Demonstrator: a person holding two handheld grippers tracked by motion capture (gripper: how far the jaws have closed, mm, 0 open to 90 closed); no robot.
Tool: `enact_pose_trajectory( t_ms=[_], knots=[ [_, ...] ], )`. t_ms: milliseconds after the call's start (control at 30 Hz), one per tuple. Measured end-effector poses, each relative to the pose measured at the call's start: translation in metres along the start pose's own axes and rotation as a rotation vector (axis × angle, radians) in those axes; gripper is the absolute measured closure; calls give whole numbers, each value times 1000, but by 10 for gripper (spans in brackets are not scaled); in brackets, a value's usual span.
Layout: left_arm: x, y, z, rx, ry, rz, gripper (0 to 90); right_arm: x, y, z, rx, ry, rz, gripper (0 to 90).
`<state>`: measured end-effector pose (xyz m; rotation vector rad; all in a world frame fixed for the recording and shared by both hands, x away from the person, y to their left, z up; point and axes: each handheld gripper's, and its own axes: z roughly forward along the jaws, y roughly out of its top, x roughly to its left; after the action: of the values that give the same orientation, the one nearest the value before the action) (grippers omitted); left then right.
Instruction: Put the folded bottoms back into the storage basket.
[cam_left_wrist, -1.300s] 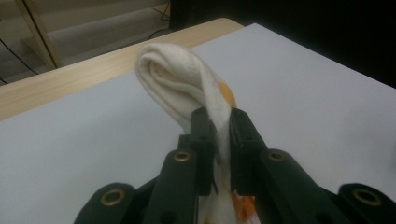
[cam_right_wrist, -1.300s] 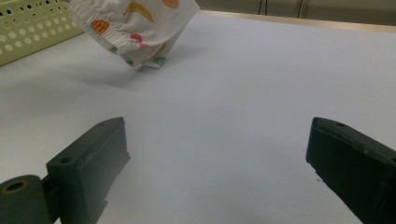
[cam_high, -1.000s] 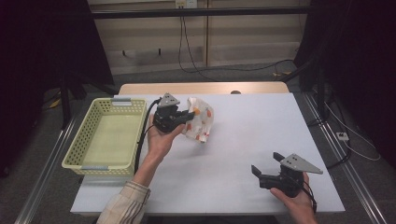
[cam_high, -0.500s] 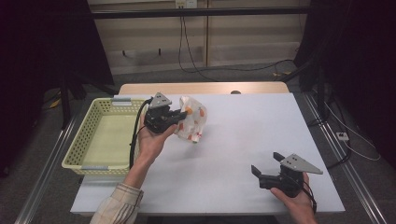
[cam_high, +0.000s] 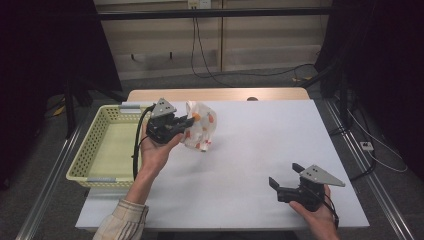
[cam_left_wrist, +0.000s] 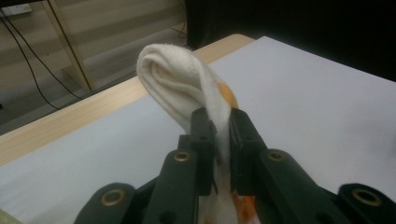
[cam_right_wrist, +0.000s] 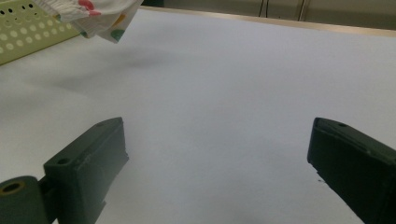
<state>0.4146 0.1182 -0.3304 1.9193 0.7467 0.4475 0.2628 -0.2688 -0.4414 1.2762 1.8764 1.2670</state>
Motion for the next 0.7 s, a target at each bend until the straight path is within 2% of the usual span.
enact_pose_trajectory(
  t_ms=[300, 533, 700],
  knots=[
    [1, -1, -14, 4, 15, 14, 825, 0, 0, 0, 0, -1, -1, 44],
    [0, -3, -25, -19, 12, 22, 825, 2, 0, 1, 1, 5, -6, 44],
    [4, 0, -38, -38, 27, 20, 825, 2, 0, 1, 0, 9, -12, 44]
  ],
)
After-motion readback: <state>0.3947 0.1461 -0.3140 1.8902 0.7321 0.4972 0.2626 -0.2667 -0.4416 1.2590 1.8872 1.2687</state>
